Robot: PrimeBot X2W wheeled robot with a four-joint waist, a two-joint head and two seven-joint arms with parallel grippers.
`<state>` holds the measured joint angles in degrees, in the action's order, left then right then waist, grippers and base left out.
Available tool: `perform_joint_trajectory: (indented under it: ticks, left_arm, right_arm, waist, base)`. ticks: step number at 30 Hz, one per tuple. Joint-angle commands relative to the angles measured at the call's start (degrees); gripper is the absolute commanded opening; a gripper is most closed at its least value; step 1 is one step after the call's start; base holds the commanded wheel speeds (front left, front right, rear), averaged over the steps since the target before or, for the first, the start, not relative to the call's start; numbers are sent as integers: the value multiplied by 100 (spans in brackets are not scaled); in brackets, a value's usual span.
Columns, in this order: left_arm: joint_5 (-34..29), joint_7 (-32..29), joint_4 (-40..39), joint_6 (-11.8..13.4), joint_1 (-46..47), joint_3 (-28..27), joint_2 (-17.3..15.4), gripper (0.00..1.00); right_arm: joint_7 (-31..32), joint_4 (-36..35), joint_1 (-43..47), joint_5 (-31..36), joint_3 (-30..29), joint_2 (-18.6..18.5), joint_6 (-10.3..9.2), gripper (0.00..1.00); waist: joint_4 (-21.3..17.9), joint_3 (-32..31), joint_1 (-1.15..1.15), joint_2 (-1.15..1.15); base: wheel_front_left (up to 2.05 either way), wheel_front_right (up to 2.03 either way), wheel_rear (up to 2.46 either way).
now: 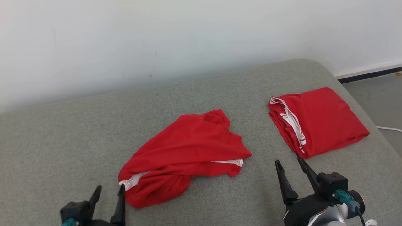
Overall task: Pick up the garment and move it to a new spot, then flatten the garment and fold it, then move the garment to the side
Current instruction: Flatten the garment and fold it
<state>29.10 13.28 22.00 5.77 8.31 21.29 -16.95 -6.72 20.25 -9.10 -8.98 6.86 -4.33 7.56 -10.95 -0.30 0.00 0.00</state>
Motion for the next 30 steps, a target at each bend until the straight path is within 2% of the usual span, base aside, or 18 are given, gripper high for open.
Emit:
perform_joint_trajectory:
  ticks: [1,6,9,16,23,30]
  left_arm:
    - [84,102,-113,85,-117,-126,48,100]
    - [-112,194,-844,230,-404,-770,258,100]
    - [-371,184,-1425,252,-692,-1327,528,100]
    - [-859,182,-1962,-71,-1129,-2188,1100,100]
    - [-1223,183,-1903,-372,-1312,-2483,1313,100]
    - [-1388,183,-1829,-527,-1317,-2502,1381,100]
  right_arm:
    - [-4,-16,78,59,-25,-7,-17,100]
    - [-6,-36,113,67,-85,0,-17,100]
    - [-2,-32,132,68,-109,1,-17,100]
    - [119,79,158,-20,-33,-1,-17,100]
    - [612,531,-98,-267,-16,-22,-17,100]
    - [1135,1305,-610,-402,-174,38,-16,100]
  waist:
    - [35,-15,0,0]
    - [168,-53,0,0]
    - [262,-78,0,0]
    - [500,-143,0,0]
    - [758,-135,0,0]
    - [998,-14,0,0]
  base:
    - [0,0,0]
    - [0,0,0]
    - [0,0,0]
    - [0,0,0]
    - [0,0,0]
    - [0,0,0]
